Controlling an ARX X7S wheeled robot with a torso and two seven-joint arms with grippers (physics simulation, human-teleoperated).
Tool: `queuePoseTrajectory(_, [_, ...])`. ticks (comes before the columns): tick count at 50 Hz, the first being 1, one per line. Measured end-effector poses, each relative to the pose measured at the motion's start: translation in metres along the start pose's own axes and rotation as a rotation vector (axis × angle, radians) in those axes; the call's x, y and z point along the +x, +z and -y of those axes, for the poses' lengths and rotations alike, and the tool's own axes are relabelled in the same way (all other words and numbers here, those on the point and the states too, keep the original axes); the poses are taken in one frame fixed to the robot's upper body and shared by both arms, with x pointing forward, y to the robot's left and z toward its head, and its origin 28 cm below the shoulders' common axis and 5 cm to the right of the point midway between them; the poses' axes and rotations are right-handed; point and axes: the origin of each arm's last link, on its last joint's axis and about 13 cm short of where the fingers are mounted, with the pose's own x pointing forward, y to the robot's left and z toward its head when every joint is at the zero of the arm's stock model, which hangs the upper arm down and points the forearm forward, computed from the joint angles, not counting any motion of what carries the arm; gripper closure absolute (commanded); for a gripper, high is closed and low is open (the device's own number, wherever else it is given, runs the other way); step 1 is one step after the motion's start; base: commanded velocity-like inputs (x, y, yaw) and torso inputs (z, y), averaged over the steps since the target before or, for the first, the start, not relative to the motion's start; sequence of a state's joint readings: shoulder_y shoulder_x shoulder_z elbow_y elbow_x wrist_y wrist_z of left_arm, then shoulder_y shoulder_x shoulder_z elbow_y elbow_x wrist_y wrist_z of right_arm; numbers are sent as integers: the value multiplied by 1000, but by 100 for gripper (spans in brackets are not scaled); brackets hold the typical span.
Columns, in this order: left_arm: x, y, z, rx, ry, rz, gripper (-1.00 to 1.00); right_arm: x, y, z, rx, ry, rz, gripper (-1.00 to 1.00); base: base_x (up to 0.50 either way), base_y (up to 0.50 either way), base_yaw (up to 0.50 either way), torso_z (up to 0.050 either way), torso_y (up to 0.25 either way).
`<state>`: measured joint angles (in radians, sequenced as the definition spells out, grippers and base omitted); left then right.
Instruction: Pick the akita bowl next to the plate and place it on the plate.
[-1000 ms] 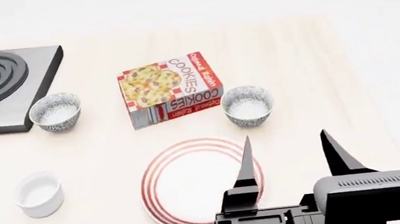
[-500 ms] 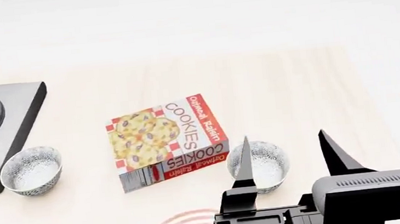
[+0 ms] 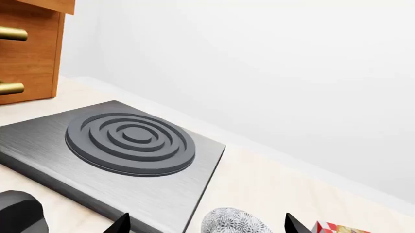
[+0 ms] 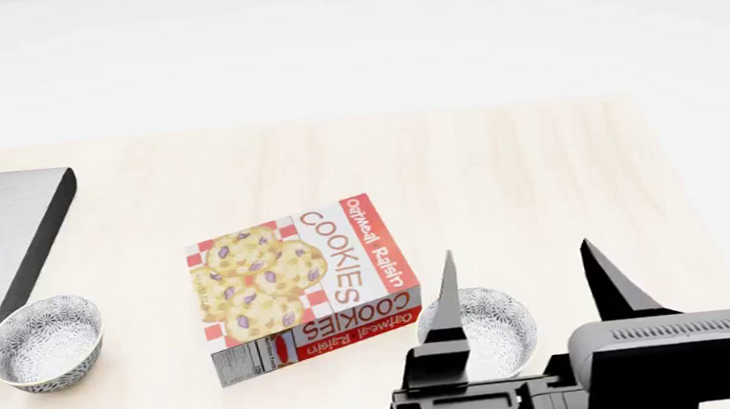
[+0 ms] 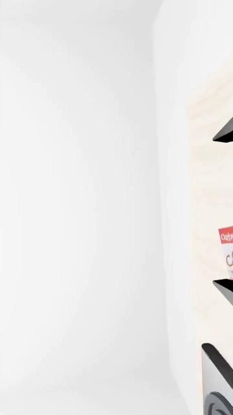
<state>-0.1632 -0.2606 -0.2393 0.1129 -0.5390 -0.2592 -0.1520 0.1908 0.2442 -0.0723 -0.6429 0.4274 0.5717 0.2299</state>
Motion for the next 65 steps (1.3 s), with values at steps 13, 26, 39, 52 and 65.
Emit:
queuePoseTrajectory(13, [0, 0, 0, -1, 3, -1, -100, 13, -3, 8, -12, -81, -100, -100, 0, 0, 0, 0, 0])
queuePoseTrajectory(26, [-1, 1, 0, 0, 4, -2, -100, 44, -2, 17, -71, -108, -220, -100, 0, 0, 0, 0, 0])
queuePoseTrajectory(39, [0, 0, -1, 1, 7, -3, -100, 77, 3, 21, -107, -87, -368, -100, 0, 0, 0, 0, 0])
queuePoseTrajectory(52, [0, 1, -1, 0, 8, -4, -100, 106, 7, 27, -104, -84, -501, -100, 0, 0, 0, 0, 0])
queuePoseTrajectory(65, [0, 1, -1, 0, 8, -5, -100, 130, 5, 35, -97, -105, -623, -100, 0, 0, 0, 0, 0])
